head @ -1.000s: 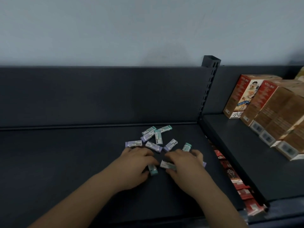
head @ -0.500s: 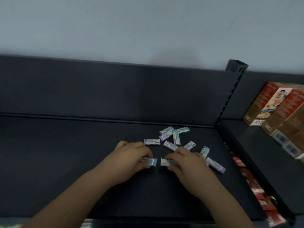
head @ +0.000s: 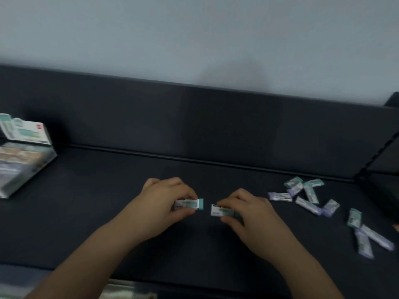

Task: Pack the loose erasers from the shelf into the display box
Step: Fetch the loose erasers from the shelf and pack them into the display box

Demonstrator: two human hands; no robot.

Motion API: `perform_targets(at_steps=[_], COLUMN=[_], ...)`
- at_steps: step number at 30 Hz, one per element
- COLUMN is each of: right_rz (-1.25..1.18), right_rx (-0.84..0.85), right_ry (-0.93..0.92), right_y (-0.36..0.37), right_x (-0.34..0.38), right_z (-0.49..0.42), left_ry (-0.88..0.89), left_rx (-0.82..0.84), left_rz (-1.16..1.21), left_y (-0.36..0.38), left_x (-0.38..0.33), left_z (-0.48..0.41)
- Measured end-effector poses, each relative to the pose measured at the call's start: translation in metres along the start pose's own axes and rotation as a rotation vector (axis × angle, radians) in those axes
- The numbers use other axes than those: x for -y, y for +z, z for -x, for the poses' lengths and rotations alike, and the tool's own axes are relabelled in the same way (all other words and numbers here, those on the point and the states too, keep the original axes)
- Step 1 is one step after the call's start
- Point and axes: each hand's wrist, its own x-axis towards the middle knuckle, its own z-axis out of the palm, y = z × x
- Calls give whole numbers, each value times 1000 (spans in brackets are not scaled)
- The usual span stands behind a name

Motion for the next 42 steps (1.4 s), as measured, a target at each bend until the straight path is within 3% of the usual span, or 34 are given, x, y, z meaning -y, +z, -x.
perform_targets(at_steps=[11, 19, 32, 42], right_rz=[-197, -204, -216, -82], right_rx=[-26, 22, 118, 111], right_ry=[5, 16, -126, -120], right_y=[43, 58, 69, 85], right_x=[113, 138, 176, 249], right_z=[-57, -75, -127, -174], left_ry=[-9, -36, -143, -96], left_rx=[4, -27, -72, -96], left_rz=[-14, 53, 11, -59], left_y=[-61, -68, -92, -154], left_x=[122, 148, 184, 266], left_z=[55, 76, 96, 116])
